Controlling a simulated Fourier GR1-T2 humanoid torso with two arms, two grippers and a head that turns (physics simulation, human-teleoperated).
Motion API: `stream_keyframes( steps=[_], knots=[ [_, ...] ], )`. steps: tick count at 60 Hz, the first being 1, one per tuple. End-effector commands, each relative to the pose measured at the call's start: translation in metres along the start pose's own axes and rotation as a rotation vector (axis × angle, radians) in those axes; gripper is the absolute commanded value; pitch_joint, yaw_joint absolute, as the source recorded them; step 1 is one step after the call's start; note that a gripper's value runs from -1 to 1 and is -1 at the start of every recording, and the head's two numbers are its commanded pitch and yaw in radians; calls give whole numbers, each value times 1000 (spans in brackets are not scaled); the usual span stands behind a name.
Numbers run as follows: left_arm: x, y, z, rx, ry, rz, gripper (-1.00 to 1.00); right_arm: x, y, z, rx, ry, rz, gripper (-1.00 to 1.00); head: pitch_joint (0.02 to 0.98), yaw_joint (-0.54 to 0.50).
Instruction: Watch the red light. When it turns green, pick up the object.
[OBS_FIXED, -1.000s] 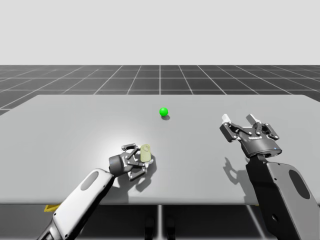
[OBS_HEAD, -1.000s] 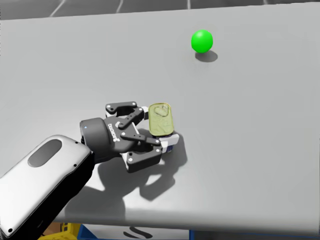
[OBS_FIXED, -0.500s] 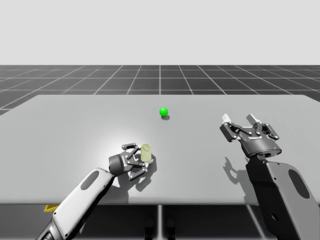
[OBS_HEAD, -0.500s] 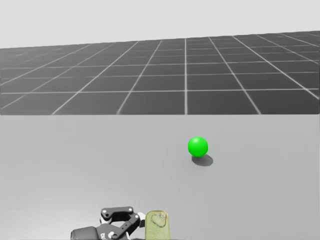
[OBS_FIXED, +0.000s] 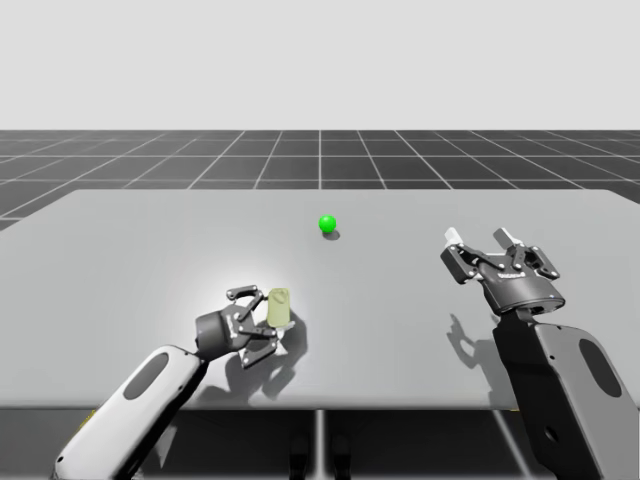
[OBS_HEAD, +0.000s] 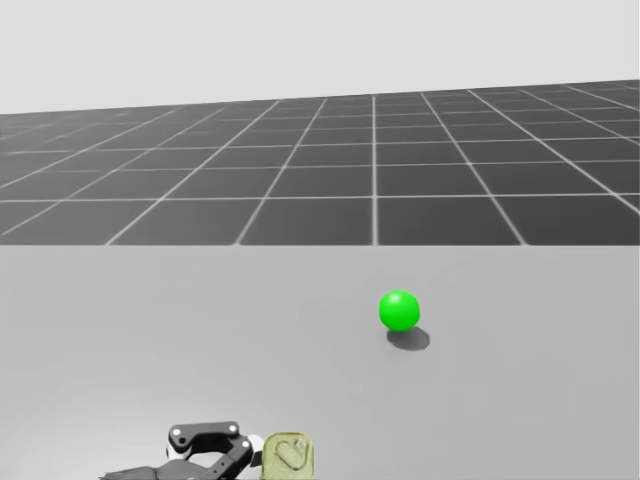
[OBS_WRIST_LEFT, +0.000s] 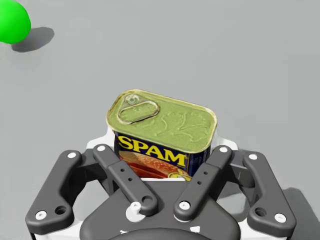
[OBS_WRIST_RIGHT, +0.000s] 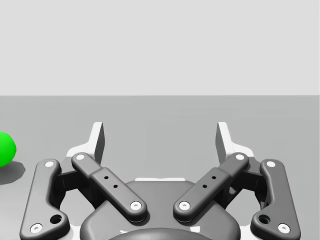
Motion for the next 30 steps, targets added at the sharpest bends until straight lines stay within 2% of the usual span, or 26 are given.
stream_keyframes(
  steps=[1,5,9,10,13,22,30],
  knots=[
    [47,7,5,-69,-81,-102,1000,0,0,0,5,-4,2,-1000,440,119],
    [60,10,9,-46,-100,-123,1000,1,0,0,6,-5,2,-1000,441,120],
    [74,13,15,-16,-114,-163,1000,1,0,1,7,-5,1,-1000,444,121],
    [82,14,18,-2,-125,-182,1000,1,0,1,8,-4,3,-1000,444,121],
    [90,14,21,11,-138,-195,1000,1,0,1,15,-1,4,-1000,445,122],
    [135,10,36,81,-215,-275,1000,0,0,2,34,8,3,-1000,448,121],
    [171,7,47,139,-292,-304,1000,0,0,3,39,6,-2,-1000,448,122]
  ],
)
